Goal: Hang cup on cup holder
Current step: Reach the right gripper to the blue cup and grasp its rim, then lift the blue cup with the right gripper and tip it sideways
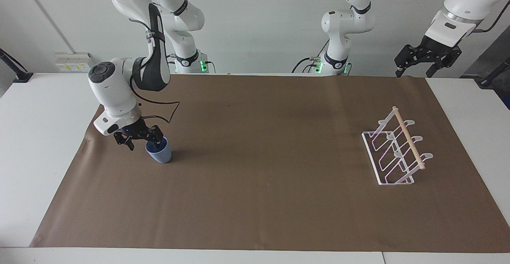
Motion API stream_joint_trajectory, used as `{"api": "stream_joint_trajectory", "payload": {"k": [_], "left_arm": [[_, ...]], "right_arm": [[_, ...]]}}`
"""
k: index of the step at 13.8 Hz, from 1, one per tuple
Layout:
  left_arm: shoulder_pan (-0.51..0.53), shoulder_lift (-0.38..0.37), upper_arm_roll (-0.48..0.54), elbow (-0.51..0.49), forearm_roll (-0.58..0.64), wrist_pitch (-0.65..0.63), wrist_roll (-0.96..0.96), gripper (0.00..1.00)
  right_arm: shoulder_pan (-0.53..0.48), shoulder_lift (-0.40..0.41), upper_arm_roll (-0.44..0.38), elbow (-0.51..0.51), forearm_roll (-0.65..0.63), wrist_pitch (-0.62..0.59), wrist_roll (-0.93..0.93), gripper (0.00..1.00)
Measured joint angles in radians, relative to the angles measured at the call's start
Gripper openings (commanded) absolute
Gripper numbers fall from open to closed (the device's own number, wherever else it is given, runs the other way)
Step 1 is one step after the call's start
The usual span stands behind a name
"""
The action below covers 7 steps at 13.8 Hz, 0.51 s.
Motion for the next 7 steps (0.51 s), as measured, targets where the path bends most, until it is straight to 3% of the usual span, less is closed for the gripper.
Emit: {"api": "stream_joint_trajectory", "payload": {"k": [3,4,7], "left_arm": [[0.000,0.000,0.000,0.000,0.000,0.000,0.000,1.00],[0.000,0.000,0.000,0.000,0.000,0.000,0.000,1.00],[0.000,0.000,0.000,0.000,0.000,0.000,0.000,1.00]], "right_arm": [[-0.001,0.000,0.000,0.000,0.000,-0.001,-0.001,0.47],[-0.001,0.000,0.000,-0.001,0.000,-0.002,-0.001,0.03],[-0.001,0.000,0.001,-0.002,0.035,-0.009,-0.001,0.00]]}}
